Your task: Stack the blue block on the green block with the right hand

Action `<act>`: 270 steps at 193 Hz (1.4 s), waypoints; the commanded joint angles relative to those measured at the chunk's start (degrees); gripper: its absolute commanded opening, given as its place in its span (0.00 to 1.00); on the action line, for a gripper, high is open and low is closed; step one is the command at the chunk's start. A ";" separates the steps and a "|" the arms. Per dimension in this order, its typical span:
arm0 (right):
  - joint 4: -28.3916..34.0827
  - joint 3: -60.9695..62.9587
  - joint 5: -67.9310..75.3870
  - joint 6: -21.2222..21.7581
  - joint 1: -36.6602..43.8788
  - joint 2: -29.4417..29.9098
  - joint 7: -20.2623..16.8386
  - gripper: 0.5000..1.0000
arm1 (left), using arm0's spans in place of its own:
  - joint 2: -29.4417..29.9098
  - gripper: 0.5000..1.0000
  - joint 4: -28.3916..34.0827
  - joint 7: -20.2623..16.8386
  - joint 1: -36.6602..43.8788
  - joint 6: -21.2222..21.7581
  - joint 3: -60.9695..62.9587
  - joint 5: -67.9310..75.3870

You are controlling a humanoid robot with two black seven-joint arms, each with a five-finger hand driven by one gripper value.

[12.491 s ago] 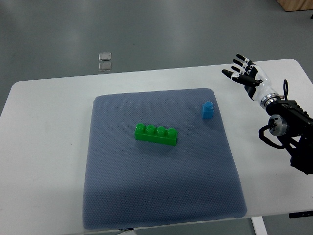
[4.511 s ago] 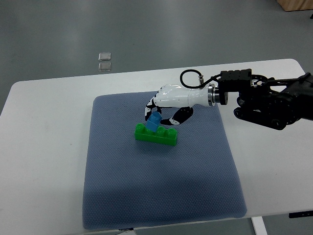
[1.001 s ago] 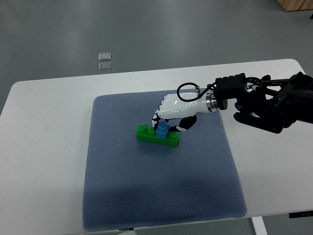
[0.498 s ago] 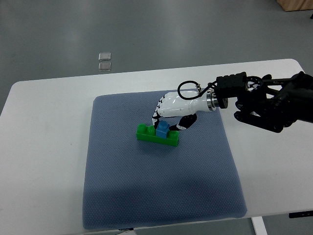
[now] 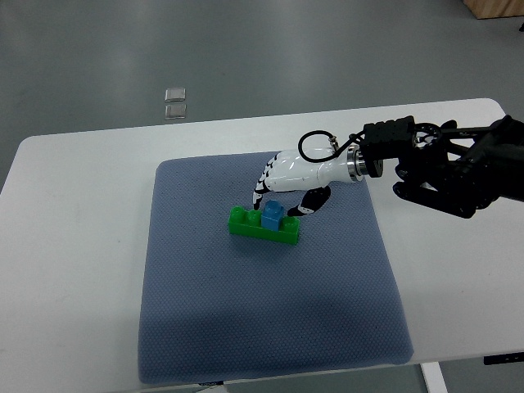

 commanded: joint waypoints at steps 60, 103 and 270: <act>-0.51 0.25 0.66 0.03 0.77 -1.17 0.00 0.65 | 0.00 1.00 -0.01 0.00 0.00 0.00 0.00 0.00; -0.42 1.48 1.10 3.10 1.56 -3.37 0.00 0.66 | 0.00 1.00 -0.01 0.00 0.00 0.00 0.00 0.00; -9.56 40.95 64.73 10.84 -21.55 -5.74 -16.02 0.83 | 0.00 1.00 0.08 0.00 0.00 0.00 0.00 0.00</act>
